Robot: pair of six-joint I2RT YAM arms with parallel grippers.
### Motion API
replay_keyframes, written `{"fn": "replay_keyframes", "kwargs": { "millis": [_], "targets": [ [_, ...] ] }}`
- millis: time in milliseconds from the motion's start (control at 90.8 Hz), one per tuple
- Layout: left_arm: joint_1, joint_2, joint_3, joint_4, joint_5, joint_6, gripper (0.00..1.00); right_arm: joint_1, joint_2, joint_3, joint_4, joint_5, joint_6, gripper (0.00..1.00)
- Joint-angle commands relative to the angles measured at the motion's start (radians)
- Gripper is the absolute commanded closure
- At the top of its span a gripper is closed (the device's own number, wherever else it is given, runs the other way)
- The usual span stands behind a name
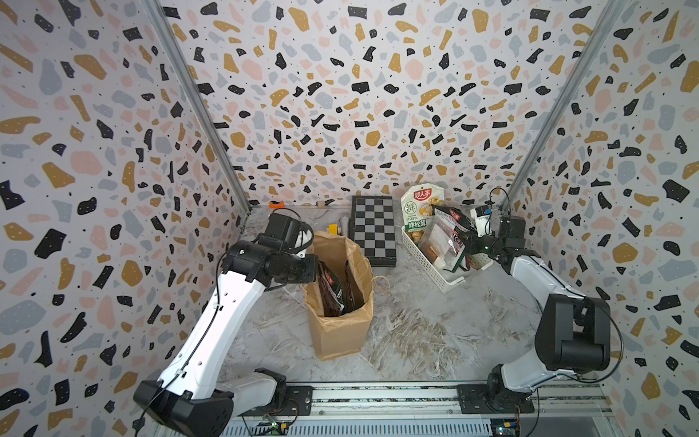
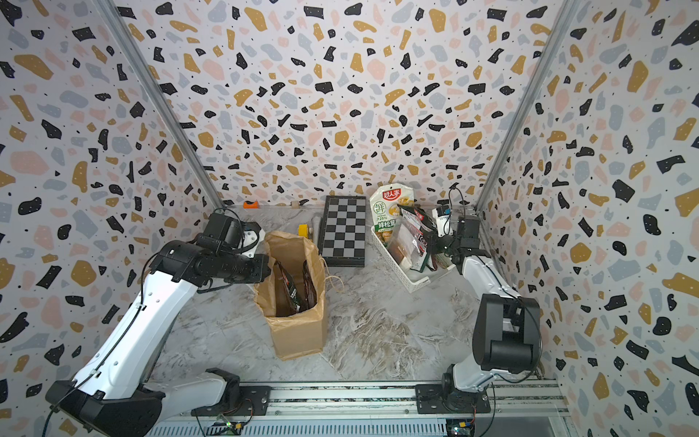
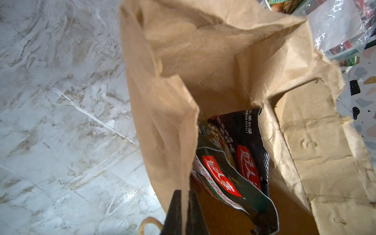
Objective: Place the condiment packets inside the bag
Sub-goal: Adjust the condiment packet in the storage box.
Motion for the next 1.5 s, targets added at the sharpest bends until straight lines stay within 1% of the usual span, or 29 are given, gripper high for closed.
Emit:
{"fn": "replay_keyframes", "kwargs": {
  "millis": [0,22,99,143,176,297,441,529,628,661,727,771,892,980,1112,1222,1322,1487],
  "targets": [
    [-0.005,-0.004,-0.005,0.005,-0.002,0.012,1.00,0.002,-0.147,-0.055,-0.015,0.002,0.132,0.88],
    [-0.005,-0.005,-0.006,0.007,-0.002,0.013,1.00,0.005,-0.171,-0.086,-0.002,0.011,0.150,0.81],
    [-0.005,-0.007,-0.010,0.010,0.002,0.013,1.00,0.017,-0.262,-0.187,0.037,0.028,0.182,0.63],
    [-0.005,-0.005,-0.010,0.010,0.006,0.013,1.00,0.026,-0.299,-0.228,0.032,0.038,0.188,0.56],
    [-0.005,-0.005,-0.011,0.010,0.008,0.012,1.00,0.030,-0.328,-0.244,0.014,0.045,0.188,0.54],
    [-0.005,-0.008,-0.012,0.011,0.011,0.010,1.00,0.049,-0.412,-0.259,-0.096,0.047,0.183,0.53],
    [-0.005,-0.011,-0.015,0.016,0.014,0.005,1.00,0.075,-0.469,-0.289,-0.079,-0.020,0.174,0.53],
    [-0.005,-0.011,-0.018,0.018,0.019,0.003,1.00,0.081,-0.446,-0.292,-0.056,-0.035,0.161,0.53],
    [-0.005,-0.015,-0.023,0.020,0.028,-0.001,1.00,0.082,-0.388,-0.279,-0.046,-0.050,0.148,0.54],
    [-0.005,-0.016,-0.024,0.020,0.028,-0.001,1.00,0.082,-0.365,-0.272,-0.013,-0.058,0.145,0.54],
    [-0.005,-0.018,-0.029,0.021,0.025,0.000,1.00,0.082,-0.321,-0.259,-0.006,-0.041,0.130,0.54],
    [-0.005,-0.018,-0.029,0.020,0.024,-0.001,1.00,0.082,-0.305,-0.250,-0.009,-0.020,0.114,0.52],
    [-0.005,-0.014,-0.028,0.019,0.023,0.002,1.00,0.082,-0.295,-0.233,-0.009,0.028,0.061,0.40],
    [-0.005,-0.010,-0.027,0.020,0.021,0.003,1.00,0.082,-0.295,-0.218,-0.013,0.061,0.023,0.34],
    [-0.005,-0.007,-0.026,0.021,0.023,0.008,1.00,0.083,-0.304,-0.178,-0.030,0.098,-0.037,0.33],
    [-0.005,-0.008,-0.028,0.020,0.018,0.013,1.00,0.083,-0.338,-0.174,-0.025,0.136,-0.078,0.34],
    [-0.005,-0.007,-0.025,0.020,0.019,0.015,1.00,0.083,-0.373,-0.155,-0.030,0.134,-0.104,0.43],
    [-0.005,-0.003,-0.019,0.019,0.020,0.015,1.00,0.092,-0.431,-0.134,-0.021,0.113,-0.094,0.56]
  ]
}}
